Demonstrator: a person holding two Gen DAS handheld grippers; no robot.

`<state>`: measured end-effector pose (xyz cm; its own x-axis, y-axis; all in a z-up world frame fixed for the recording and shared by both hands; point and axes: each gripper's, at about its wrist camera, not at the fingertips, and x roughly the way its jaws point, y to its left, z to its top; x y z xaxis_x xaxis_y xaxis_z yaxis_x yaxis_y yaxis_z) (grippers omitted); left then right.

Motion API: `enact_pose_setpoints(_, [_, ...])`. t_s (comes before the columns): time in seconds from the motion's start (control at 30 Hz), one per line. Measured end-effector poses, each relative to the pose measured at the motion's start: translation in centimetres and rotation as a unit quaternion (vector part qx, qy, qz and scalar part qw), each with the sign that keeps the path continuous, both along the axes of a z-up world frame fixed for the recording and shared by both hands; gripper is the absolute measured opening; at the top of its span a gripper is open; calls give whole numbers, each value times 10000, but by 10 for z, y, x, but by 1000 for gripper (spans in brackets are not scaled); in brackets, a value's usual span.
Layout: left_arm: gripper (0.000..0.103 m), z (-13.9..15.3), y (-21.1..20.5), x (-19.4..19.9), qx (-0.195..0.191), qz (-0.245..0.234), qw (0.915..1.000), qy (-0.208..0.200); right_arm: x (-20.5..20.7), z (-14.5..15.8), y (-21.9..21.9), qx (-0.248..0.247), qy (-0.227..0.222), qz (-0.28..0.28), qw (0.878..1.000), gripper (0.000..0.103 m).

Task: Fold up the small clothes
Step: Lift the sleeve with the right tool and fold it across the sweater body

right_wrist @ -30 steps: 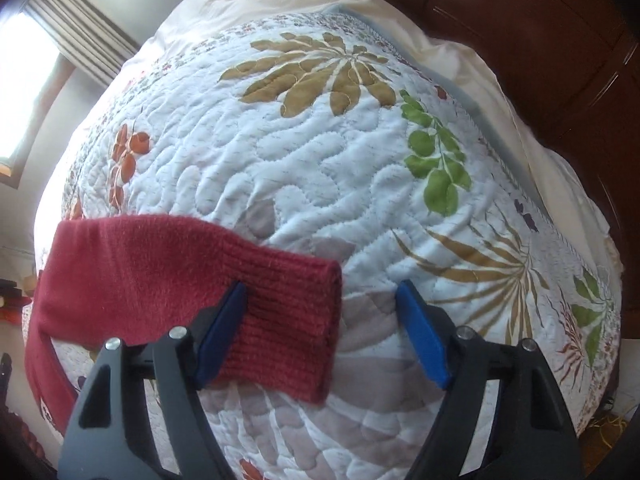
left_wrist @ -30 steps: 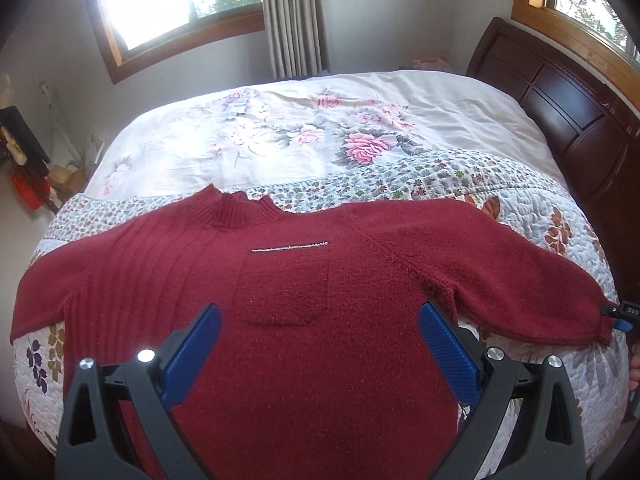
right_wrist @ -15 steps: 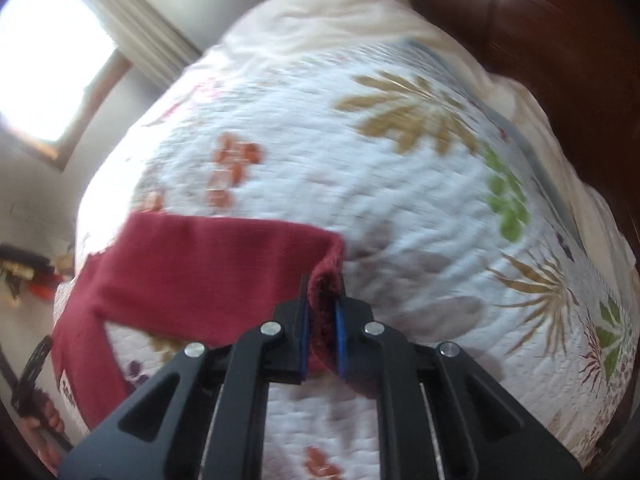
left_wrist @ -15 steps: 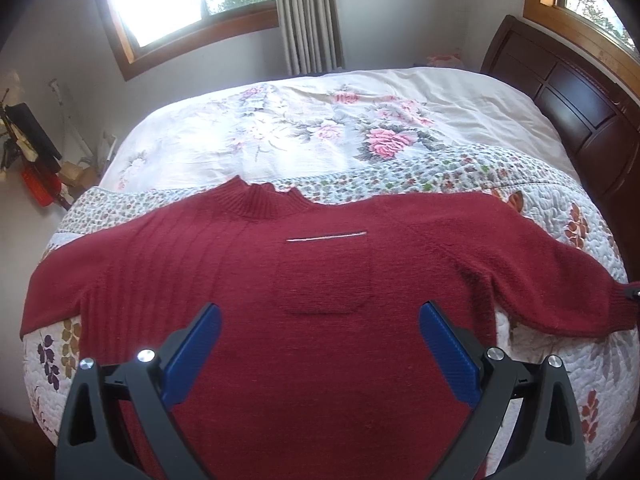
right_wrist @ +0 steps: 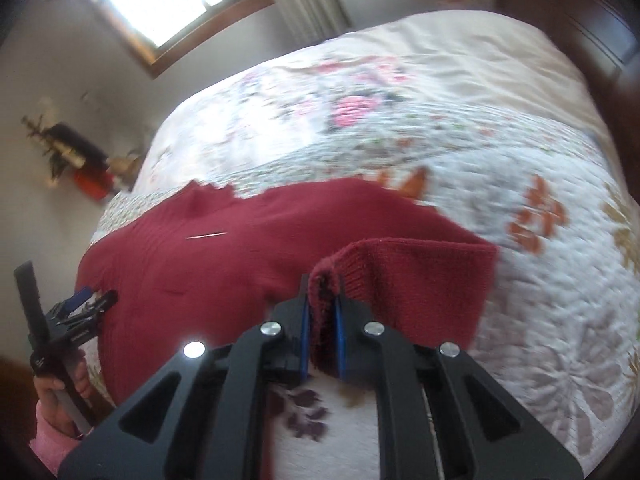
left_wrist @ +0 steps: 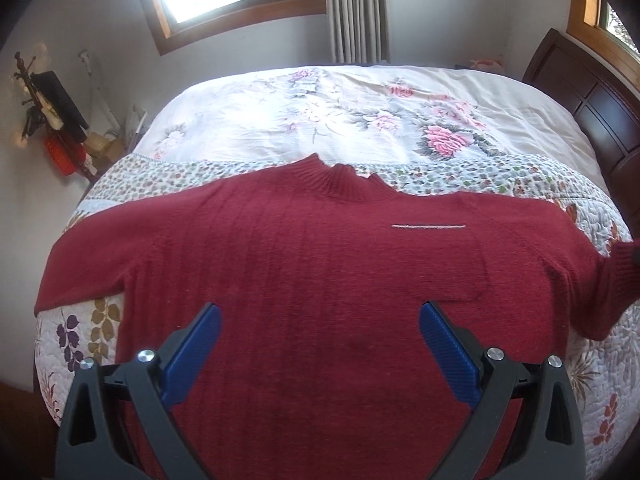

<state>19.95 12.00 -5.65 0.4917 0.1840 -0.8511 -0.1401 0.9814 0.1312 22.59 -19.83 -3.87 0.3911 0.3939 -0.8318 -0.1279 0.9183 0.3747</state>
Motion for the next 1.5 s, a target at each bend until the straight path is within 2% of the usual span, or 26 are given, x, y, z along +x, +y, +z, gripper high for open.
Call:
enact_pose_setpoints(0.2, [99, -1, 27, -6, -32, 105, 9999, 39, 17, 8, 104, 234, -128, 947, 9951, 10])
enact_pose_setpoints(0.33, [99, 0, 41, -9, -69, 213, 9997, 34, 25, -6, 153, 253, 47, 1371, 9902, 11])
enact_pose_setpoints(0.4, [99, -1, 44, -9, -82, 251, 9996, 52, 31, -25, 166, 186, 267, 1437, 9891, 24])
enact_pose_setpoints(0.43, [99, -2, 45, -9, -90, 260, 9996, 68, 32, -35, 171, 113, 439, 1384, 9893, 25])
enact_pose_setpoints(0.53, [99, -4, 45, -9, -128, 226, 9996, 118, 27, -44, 164, 366, 647, 1329, 9883, 27])
enact_pose_setpoints(0.6, [99, -5, 41, -9, -127, 173, 9997, 125, 19, -34, 153, 721, 591, 1297, 9872, 33])
enact_pose_setpoints(0.67, [99, -5, 35, -7, -180, 110, 9997, 154, 11, -16, 132, 852, 395, 1123, 9892, 34])
enact_pose_setpoints(0.77, [99, -9, 18, -3, -542, -54, 9982, 247, 5, -3, 94, 383, 137, 681, 9969, 36])
enact_pose_setpoints(0.83, [99, -13, 1, 1, -792, -247, 9959, 366, -1, -5, 67, 90, 151, 373, 9992, 37])
enact_pose_setpoints(0.93, [99, -27, -36, 13, -1265, -614, 9877, 681, -10, -20, 27, -27, 384, -29, 9993, 37])
enact_pose_setpoints(1.07, [99, -49, -73, 24, -1721, -811, 9760, 1063, -31, -35, -9, -66, 527, -362, 9979, 37])
enact_pose_setpoints(1.13, [99, -59, -90, 29, -1860, -900, 9709, 1208, -40, -39, -23, -67, 542, -456, 9975, 37])
enact_pose_setpoints(1.2, [98, -64, -102, 33, -1763, -960, 9721, 1210, -50, -41, -33, -120, 536, -541, 9970, 37])
enact_pose_setpoints(1.3, [85, -64, -116, 38, -1576, -983, 9762, 1121, -58, -45, -44, -151, 517, -578, 9969, 37])
enact_pose_setpoints(1.4, [62, -59, -121, 42, -1411, -971, 9797, 1040, -63, -51, -52, -108, 559, -659, 9962, 38])
enact_pose_setpoints(1.47, [41, -57, -122, 45, -1226, -942, 9832, 974, -63, -55, -55, -48, 592, -718, 9956, 38])
enact_pose_setpoints(1.5, [36, -55, -120, 46, -1231, -892, 9839, 935, -63, -56, -57, -22, 604, -740, 9954, 38])
